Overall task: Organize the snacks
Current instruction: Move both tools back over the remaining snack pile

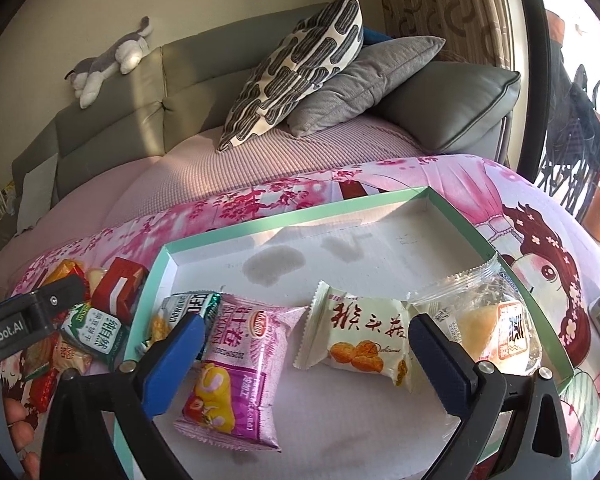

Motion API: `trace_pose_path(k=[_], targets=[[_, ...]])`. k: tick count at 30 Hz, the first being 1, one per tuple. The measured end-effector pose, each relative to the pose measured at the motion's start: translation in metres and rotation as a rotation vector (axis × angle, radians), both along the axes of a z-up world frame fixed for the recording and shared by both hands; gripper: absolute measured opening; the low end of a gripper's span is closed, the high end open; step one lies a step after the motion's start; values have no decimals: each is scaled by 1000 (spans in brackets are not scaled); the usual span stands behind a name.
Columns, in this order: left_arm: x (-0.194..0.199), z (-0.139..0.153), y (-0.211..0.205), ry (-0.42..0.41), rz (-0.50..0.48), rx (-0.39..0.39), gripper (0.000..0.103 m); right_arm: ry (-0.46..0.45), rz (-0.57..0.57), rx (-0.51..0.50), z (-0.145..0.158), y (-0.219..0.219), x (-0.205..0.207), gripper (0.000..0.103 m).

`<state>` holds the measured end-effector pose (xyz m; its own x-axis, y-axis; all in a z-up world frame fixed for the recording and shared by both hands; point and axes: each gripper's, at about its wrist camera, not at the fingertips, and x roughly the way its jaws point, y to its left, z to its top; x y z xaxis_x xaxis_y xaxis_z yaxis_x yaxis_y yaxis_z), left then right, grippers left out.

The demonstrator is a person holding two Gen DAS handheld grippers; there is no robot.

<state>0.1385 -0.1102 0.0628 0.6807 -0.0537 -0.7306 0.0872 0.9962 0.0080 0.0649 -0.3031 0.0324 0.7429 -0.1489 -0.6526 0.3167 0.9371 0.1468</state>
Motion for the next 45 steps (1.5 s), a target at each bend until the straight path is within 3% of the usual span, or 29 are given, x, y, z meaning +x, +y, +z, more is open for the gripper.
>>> trace_pose_path(k=[13,25,39,45], targets=[[5,-2,90,19,211,19,102,-42,72,6,8,30,6,103],[-12,-9,179,48,408,3,102,-72,217,9,14,99,18,103],[-11,-12,200,15,391,-97,102,-54,331,87,3,154,30,103],[-2,-21,195,60,334,-172,102,-27,349,148,-2,161,37,103]])
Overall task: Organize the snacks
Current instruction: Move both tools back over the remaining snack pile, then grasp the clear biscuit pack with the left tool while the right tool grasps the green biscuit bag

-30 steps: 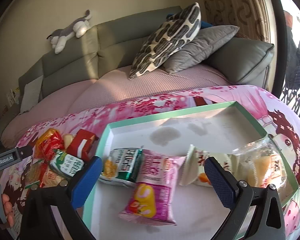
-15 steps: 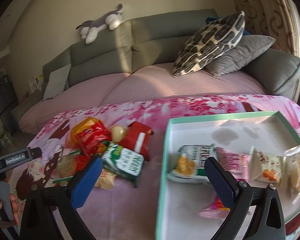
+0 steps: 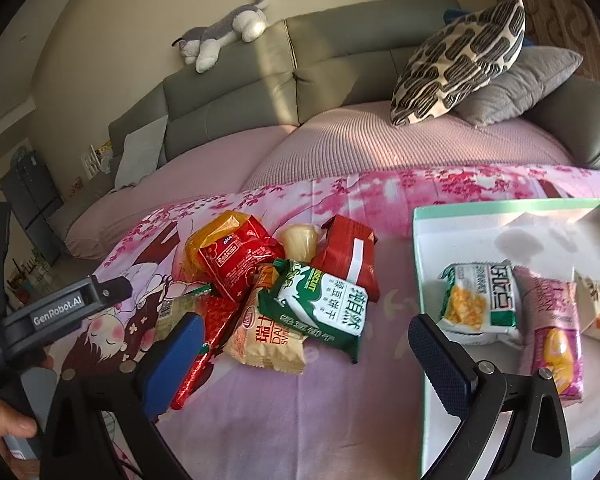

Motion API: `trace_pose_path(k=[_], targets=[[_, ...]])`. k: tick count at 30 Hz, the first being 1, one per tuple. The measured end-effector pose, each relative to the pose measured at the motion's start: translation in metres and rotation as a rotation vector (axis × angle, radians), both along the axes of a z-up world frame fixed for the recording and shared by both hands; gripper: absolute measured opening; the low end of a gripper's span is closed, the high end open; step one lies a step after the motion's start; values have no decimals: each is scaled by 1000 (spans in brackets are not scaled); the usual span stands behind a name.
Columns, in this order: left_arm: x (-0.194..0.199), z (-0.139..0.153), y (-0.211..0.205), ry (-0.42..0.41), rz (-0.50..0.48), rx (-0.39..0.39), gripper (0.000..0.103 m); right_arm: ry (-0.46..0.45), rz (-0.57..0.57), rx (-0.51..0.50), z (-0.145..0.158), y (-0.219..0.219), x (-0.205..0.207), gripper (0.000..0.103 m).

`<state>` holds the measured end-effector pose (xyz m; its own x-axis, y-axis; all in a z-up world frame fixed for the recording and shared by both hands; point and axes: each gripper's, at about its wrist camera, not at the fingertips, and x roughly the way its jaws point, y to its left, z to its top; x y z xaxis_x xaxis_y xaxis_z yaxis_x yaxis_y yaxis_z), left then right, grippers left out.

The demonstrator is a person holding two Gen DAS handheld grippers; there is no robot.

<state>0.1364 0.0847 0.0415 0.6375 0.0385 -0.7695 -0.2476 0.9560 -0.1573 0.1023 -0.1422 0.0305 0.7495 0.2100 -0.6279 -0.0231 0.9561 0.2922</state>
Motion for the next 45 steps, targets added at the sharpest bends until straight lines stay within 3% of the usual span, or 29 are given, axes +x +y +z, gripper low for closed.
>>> trace_pose_path(k=[3,6,11,21,29,34,45], targets=[[3,-6,-1,11,-21,-50,102,21,-2,26,-3,3,5,103],[6,-11,-6,23,-39,-42,102,42,-18,46,-7,2,13,102],[12,-19,-12,38,-74,-94,101,55,-50,84,-9,-5,27,93],[26,-35,-26,89,-132,-130,73,108,-77,119,-23,-13,51,67],[29,-41,-31,103,-146,-136,68,121,-81,121,-28,-16,53,64],[31,-47,-33,128,-149,-132,57,122,-79,115,-28,-16,53,64],[30,-48,-34,126,-152,-116,57,123,-89,95,-28,-16,52,66]])
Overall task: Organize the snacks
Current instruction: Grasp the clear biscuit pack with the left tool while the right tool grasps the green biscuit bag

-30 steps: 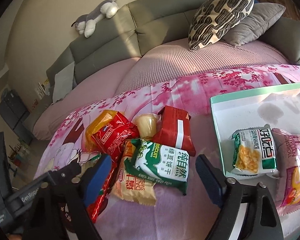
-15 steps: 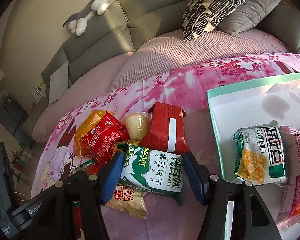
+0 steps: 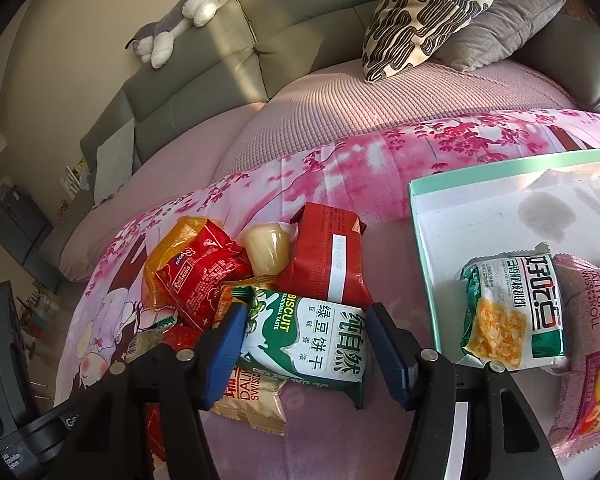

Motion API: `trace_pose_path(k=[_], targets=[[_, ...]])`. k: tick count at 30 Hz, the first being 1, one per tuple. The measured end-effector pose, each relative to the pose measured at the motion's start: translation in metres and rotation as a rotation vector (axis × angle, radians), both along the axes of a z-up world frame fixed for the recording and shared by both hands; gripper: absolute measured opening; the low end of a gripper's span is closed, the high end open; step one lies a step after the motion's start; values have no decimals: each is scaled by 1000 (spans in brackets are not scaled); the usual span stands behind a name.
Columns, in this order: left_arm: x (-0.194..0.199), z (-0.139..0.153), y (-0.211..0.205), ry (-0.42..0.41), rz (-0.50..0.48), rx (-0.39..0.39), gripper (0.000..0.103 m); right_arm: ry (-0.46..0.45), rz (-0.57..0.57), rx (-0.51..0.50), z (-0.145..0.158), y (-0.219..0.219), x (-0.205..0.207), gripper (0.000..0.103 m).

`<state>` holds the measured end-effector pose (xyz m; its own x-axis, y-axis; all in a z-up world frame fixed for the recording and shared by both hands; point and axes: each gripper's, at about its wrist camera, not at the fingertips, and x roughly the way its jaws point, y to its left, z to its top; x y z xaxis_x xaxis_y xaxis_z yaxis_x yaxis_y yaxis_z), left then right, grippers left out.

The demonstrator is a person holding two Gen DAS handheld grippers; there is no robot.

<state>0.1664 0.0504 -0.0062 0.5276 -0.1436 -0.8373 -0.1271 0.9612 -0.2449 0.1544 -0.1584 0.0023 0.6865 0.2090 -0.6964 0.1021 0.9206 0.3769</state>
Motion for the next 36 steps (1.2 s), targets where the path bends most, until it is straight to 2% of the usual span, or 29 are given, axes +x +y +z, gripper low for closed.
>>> trace_pose_path(k=[10,26,33,36], targets=[[0,1,2,2,4,3,57,4,11,-5,2,0,-1,71],[-2,4,3,-9,4,-8,57,38,10,-9,0,3,0,70],[-1,4,3,-9,3,-6,57,45,6,8,-1,0,0,63],[-1,4,3,-9,1,-5,57,45,4,10,0,1,-1,63]])
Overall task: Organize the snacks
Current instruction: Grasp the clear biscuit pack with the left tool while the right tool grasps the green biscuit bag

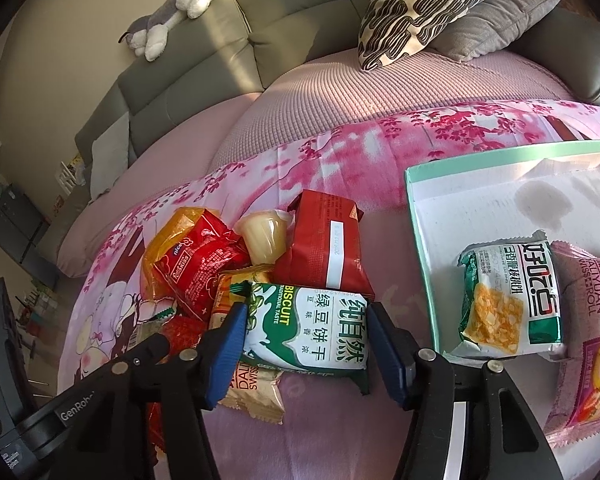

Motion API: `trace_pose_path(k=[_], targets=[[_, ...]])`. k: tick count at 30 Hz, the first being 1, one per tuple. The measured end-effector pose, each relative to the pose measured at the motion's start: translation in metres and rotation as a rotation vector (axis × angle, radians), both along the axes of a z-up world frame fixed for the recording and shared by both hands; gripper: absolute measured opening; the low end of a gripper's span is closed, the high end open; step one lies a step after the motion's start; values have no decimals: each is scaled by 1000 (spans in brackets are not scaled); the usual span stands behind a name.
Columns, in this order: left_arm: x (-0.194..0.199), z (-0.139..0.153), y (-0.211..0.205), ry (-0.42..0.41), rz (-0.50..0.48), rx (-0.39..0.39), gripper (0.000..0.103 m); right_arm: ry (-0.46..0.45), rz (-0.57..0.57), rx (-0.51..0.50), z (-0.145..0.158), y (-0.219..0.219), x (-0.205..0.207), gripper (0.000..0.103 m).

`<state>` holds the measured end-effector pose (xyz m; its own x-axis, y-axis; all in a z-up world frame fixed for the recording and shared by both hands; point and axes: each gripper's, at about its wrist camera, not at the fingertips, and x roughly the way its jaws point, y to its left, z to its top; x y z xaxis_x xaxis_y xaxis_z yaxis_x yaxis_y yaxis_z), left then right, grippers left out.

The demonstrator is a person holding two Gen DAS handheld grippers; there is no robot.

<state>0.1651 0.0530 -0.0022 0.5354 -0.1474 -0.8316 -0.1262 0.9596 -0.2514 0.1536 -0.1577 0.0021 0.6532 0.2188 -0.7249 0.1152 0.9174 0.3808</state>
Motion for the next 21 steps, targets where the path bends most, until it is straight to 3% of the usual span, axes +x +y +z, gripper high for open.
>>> trace_pose_path(k=[21], targets=[[5,-10,-7,8,-15,37,57,16,-34,-12,6,-1,-2,63]])
